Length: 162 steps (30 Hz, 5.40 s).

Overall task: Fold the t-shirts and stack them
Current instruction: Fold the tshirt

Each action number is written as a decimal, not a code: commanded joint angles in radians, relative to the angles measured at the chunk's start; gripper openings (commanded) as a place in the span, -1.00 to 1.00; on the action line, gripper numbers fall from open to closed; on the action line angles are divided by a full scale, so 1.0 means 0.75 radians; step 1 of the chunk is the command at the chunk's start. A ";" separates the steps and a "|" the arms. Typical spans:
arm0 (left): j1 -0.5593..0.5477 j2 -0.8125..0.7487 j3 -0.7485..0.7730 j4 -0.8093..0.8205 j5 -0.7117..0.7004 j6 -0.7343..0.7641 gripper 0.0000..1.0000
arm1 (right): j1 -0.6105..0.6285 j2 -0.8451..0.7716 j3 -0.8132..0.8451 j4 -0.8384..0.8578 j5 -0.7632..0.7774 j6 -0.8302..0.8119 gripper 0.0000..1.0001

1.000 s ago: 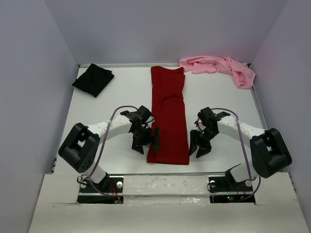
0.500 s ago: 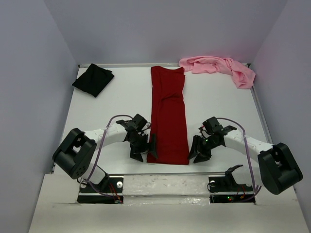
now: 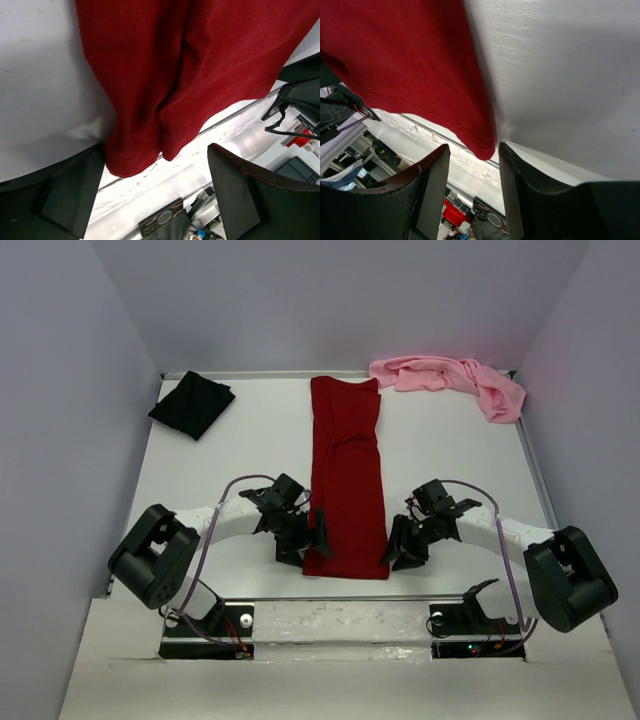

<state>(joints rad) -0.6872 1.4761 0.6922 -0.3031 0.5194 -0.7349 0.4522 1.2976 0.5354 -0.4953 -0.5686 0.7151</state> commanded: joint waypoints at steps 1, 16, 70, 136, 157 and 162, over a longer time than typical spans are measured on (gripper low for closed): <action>-0.012 0.028 -0.048 0.026 -0.040 0.008 0.93 | 0.035 0.027 -0.006 0.067 0.016 0.020 0.00; -0.069 0.114 -0.021 0.032 -0.022 0.010 0.61 | 0.117 0.060 0.000 0.080 0.036 0.059 -0.11; 0.006 0.108 0.462 -0.447 -0.140 0.184 -0.86 | 0.117 0.195 0.618 -0.354 0.224 -0.152 -1.00; 0.284 0.455 0.975 -0.539 -0.234 0.352 -1.00 | -0.202 0.640 1.182 -0.321 0.361 -0.375 -1.00; 0.317 0.554 0.971 -0.445 -0.165 0.352 -0.86 | -0.214 0.822 1.323 -0.268 0.416 -0.364 -1.00; 0.315 0.576 0.946 -0.406 -0.161 0.354 -0.86 | -0.214 0.861 1.358 -0.262 0.431 -0.366 -1.00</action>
<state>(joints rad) -0.4599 1.9011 1.4178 -0.5995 0.3962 -0.4938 0.3088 1.9347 1.5005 -0.7292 -0.3096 0.4595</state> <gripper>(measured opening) 0.139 0.029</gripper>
